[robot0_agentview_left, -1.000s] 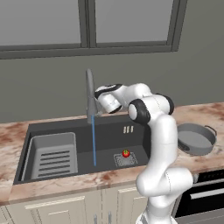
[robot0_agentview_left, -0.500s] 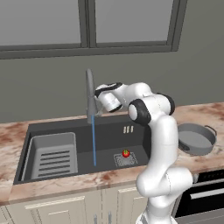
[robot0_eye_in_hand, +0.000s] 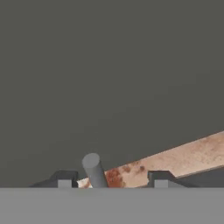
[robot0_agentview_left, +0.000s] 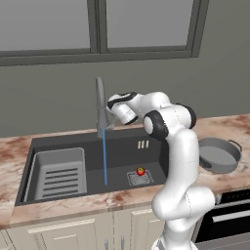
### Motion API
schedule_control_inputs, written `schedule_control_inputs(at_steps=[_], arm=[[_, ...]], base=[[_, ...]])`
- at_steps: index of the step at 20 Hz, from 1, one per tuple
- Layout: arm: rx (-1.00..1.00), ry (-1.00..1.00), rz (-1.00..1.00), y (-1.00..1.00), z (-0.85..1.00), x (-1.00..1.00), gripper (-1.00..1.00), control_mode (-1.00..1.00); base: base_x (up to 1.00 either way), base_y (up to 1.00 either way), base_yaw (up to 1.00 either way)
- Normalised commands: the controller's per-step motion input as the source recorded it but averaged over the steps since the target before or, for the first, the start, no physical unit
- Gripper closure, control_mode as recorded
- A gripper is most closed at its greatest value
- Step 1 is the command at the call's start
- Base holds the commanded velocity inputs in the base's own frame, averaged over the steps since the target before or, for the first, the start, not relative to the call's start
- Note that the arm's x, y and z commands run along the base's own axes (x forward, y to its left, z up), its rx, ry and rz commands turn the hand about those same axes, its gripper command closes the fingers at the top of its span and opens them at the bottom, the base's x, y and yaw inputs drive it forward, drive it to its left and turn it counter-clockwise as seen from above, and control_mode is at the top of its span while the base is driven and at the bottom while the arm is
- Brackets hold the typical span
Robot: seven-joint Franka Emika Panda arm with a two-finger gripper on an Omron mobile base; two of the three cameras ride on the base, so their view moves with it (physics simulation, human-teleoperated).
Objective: Dump the tomato from the pot into the sink. Then turn on the water and wash the tomato. Then turn off the water and put the tomato back in the pot.
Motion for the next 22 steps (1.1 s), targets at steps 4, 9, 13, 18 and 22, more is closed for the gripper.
schedule_control_inputs(at_steps=[4,9,13,18,22], arm=[[0.08,0.07,0.00,0.04,0.16,0.12,-1.00,-1.00],[0.07,0.01,0.00,0.11,0.34,0.03,-1.00,-1.00],[0.03,0.00,0.00,0.00,0.48,0.00,-1.00,-1.00],[0.00,0.00,0.00,-0.23,0.07,-0.17,-1.00,-1.00],[0.00,0.02,0.00,-0.33,0.00,-0.39,-1.00,-1.00]], base=[[0.00,0.00,0.00],[0.00,0.00,0.00],[0.00,0.00,0.00],[0.00,0.00,0.00],[0.00,0.00,0.00]])
